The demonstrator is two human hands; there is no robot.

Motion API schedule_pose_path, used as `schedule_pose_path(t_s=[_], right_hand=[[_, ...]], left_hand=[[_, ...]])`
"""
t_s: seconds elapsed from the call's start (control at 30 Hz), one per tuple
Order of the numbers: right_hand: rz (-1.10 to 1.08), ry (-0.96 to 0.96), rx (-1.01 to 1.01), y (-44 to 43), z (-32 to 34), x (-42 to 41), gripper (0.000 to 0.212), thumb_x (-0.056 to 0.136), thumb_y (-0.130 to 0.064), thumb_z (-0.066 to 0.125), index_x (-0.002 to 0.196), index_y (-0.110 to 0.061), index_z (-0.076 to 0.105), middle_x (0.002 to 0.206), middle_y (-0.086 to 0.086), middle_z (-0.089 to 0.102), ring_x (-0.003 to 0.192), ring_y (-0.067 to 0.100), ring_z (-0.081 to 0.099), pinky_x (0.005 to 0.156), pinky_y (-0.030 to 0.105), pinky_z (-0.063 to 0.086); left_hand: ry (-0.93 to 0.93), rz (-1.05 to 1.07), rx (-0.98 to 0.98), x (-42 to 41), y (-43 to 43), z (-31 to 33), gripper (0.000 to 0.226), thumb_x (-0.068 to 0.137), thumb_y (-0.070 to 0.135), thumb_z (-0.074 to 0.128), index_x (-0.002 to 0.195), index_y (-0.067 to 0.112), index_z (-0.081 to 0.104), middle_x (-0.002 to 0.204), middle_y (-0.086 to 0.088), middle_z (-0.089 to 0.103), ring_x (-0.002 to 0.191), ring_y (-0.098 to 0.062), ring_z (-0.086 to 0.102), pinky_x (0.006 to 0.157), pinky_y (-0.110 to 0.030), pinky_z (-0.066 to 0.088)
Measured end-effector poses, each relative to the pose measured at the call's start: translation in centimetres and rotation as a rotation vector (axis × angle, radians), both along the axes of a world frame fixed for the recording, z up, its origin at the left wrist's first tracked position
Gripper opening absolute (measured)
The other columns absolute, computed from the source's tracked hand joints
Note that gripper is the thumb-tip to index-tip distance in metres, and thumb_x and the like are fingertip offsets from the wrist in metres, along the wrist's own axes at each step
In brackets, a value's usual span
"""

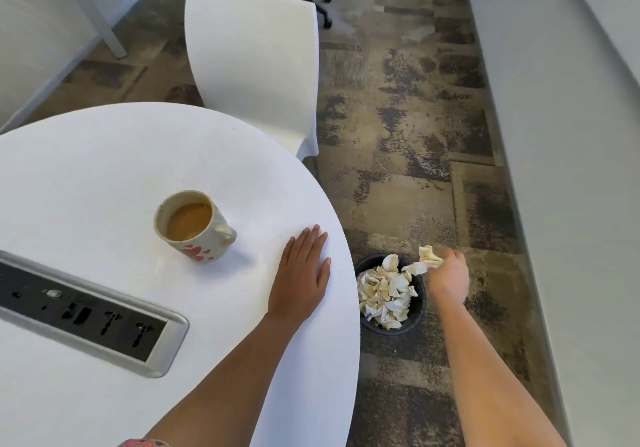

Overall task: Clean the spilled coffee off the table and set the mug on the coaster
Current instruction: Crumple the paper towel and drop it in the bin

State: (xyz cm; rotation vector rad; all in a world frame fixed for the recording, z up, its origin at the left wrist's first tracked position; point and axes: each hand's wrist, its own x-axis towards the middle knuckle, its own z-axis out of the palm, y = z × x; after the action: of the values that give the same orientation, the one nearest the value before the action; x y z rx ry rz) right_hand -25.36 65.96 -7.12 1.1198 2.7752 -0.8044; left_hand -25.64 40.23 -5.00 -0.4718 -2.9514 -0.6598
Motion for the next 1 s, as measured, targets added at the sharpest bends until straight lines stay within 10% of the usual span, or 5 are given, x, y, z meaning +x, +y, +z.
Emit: schedule_pose_path(t_s=[0.33,0.6,0.77,1.0], right_hand=[[0.005,0.000,0.033,-0.9,-0.7,2.4,0.033,0.091,-0.007,0.054,0.124,-0.005,0.055,0.125,0.018,0.053,0.117,0.035,0.045,0.087,0.046,0.047],[-0.067,0.180,0.011,-4.0,2.1,4.6,0.043,0.095,-0.044,0.046,0.070,-0.013,0.061,0.052,0.002,0.059,0.046,0.020,0.055,0.045,0.028,0.045],[-0.017,0.334,-0.052,-8.1,4.9,6.0,0.011,0.091,-0.031,0.058,0.086,-0.022,0.055,0.082,-0.003,0.062,0.063,0.015,0.054,0.049,0.024,0.036],[0.228,0.511,-0.091,-17.3,9.6,8.1,0.022,0.094,-0.038,0.050,0.080,-0.022,0.053,0.082,-0.005,0.053,0.071,0.015,0.052,0.052,0.028,0.039]], left_hand=[[-0.023,-0.004,0.052,0.0,-0.1,0.1,0.044,0.094,0.021,0.046,0.137,0.012,0.044,0.147,-0.006,0.041,0.137,-0.021,0.035,0.116,-0.035,0.020],[-0.094,0.055,0.224,1.3,-0.5,2.3,0.036,0.096,0.014,0.045,0.132,0.011,0.051,0.141,-0.005,0.048,0.133,-0.019,0.040,0.113,-0.032,0.030],[-0.069,0.084,0.285,4.1,-2.5,4.1,0.033,0.096,0.017,0.045,0.127,0.013,0.056,0.134,-0.004,0.055,0.126,-0.016,0.047,0.109,-0.029,0.035],[0.079,0.183,0.344,7.8,-9.4,6.5,0.024,0.093,0.008,0.050,0.112,0.012,0.064,0.113,-0.003,0.066,0.108,-0.018,0.058,0.095,-0.019,0.036]])
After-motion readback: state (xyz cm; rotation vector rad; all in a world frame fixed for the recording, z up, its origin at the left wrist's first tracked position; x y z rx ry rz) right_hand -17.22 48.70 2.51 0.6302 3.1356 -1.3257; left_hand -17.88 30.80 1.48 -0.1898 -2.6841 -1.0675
